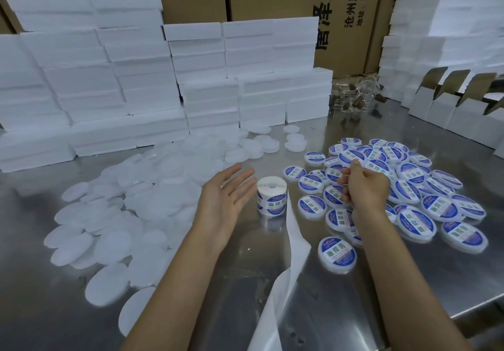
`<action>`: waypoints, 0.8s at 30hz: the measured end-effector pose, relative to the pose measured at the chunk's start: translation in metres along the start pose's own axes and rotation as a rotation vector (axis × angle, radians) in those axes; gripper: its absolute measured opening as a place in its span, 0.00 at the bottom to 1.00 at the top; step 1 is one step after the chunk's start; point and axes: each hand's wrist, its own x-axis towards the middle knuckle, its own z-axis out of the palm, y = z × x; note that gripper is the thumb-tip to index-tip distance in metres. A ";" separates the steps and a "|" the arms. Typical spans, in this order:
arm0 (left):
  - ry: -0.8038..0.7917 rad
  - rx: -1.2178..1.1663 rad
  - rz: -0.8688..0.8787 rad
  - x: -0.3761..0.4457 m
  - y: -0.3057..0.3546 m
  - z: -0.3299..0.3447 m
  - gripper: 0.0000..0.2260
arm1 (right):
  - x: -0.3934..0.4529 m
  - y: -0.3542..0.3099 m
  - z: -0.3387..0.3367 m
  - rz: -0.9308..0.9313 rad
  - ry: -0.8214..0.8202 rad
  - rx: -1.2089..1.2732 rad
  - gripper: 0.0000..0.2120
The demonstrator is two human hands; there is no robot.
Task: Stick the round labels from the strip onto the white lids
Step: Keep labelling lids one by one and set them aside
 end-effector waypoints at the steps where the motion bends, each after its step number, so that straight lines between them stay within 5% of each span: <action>1: 0.023 -0.008 0.006 0.001 0.000 -0.002 0.13 | 0.000 0.000 -0.001 0.001 0.011 -0.007 0.17; 7: 0.219 0.055 -0.047 0.006 -0.001 -0.012 0.11 | -0.005 0.002 0.001 -0.083 -0.006 -0.065 0.17; 15: 0.383 0.043 0.105 0.011 0.018 -0.016 0.10 | -0.058 -0.012 0.036 -0.680 -0.236 -0.329 0.09; 21: 0.660 -0.043 0.328 0.018 0.056 -0.054 0.13 | -0.103 -0.029 0.091 -0.889 -0.673 -0.488 0.03; 24: 0.742 -0.069 0.371 0.022 0.064 -0.067 0.13 | -0.118 -0.023 0.126 -0.881 -0.830 -0.664 0.10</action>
